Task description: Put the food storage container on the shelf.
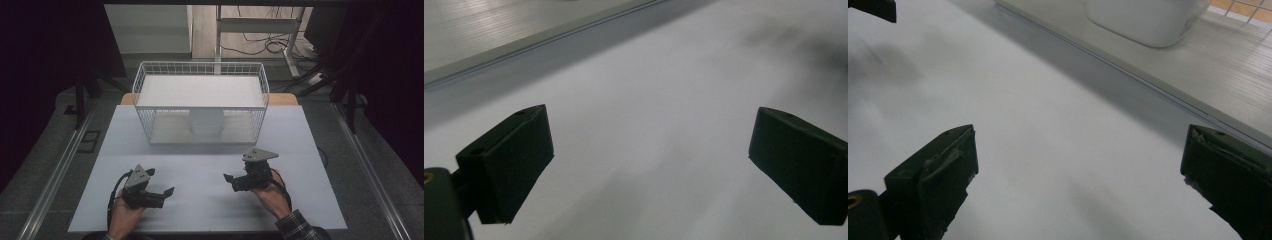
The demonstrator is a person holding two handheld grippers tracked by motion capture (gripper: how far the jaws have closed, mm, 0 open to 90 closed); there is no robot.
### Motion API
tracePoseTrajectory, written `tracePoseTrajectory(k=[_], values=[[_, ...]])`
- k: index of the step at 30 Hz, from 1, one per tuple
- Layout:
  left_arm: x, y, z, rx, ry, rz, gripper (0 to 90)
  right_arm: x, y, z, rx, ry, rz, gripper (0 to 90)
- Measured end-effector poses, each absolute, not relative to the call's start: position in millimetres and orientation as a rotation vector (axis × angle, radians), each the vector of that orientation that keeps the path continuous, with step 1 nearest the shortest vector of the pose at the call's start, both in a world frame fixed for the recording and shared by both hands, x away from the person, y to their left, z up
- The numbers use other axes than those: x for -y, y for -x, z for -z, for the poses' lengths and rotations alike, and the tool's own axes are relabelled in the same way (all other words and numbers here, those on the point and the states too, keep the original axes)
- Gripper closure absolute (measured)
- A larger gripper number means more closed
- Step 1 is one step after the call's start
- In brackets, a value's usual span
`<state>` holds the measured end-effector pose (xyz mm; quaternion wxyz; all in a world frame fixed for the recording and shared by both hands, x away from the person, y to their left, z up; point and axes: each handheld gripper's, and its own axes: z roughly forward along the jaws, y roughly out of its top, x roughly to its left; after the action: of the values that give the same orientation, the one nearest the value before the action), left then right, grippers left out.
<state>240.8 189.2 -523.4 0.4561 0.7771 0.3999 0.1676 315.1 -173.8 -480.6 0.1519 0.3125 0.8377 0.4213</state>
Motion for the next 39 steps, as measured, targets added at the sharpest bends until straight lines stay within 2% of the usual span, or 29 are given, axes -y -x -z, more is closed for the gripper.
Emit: tracePoseTrajectory(k=[39], values=[[-216.1, -227.2, 522.1, -1.077, -1.896, -0.415, 4.3, 238.2, -282.5, 479.7, -2.316, -1.006, -1.126, 0.0]])
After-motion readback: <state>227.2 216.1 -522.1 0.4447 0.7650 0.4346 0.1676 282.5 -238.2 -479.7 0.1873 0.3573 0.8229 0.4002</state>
